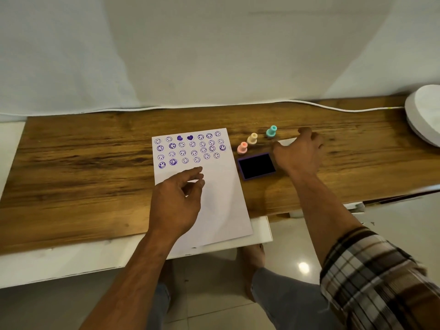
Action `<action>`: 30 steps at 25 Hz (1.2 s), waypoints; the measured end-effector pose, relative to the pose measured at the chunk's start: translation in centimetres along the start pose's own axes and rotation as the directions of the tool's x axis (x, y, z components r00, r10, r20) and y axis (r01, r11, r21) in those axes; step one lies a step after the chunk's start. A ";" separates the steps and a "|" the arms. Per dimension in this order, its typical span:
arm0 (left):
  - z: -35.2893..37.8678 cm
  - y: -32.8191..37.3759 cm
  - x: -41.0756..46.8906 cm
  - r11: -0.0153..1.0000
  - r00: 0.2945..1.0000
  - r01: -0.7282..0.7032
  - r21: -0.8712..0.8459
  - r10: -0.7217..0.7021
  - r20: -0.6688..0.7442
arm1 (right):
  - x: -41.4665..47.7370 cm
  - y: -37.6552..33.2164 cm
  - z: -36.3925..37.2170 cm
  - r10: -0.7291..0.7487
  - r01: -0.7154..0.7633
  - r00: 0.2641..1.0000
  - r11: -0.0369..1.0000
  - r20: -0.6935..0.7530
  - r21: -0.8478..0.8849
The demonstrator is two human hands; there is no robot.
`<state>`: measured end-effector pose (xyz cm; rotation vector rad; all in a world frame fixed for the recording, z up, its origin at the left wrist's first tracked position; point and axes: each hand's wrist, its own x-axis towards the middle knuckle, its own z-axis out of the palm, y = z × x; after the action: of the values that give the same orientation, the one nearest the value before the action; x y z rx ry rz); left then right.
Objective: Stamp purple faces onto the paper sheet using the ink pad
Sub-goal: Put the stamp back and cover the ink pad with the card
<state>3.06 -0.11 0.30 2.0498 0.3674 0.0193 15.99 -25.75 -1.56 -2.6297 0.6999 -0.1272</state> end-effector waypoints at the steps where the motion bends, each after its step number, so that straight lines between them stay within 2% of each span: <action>1: 0.1 0.2 -0.1 1.000 1.000 0.000 -0.008 0.000 -0.016 | 0.5 0.1 0.0 0.049 -0.046 0.998 0.998 0.047 -0.053; 4: 0.2 0.7 -0.2 0.999 0.999 -0.009 -0.048 0.007 -0.052 | 1.2 -0.1 0.7 0.118 -0.101 0.980 0.989 0.158 -0.108; 8: 0.3 0.7 -0.1 0.999 0.999 -0.011 -0.043 0.009 -0.047 | 1.8 0.3 1.3 0.148 -0.134 0.976 0.986 0.159 -0.099; 10: 0.3 0.7 0.0 0.999 0.999 -0.006 -0.049 0.004 -0.038 | 1.8 0.4 0.6 0.148 -0.144 0.979 0.989 0.139 -0.036; 15: 0.1 1.1 0.1 0.996 0.998 -0.014 -0.086 0.008 -0.069 | -3.2 0.6 -0.7 0.073 -0.073 0.997 0.962 0.010 0.263; 19: 0.7 1.5 -0.3 0.997 0.998 -0.032 -0.064 0.028 -0.057 | -7.4 -1.4 1.3 -0.023 0.025 1.000 0.982 -0.014 0.185; 30: 1.9 1.3 0.1 0.998 0.997 -0.056 -0.031 0.054 -0.053 | -7.6 -1.1 4.2 -0.091 0.090 0.996 0.992 0.012 0.085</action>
<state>3.82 -2.27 0.45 2.0301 0.3409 0.1115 10.70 -19.53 -4.80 -2.5789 0.5573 -0.1582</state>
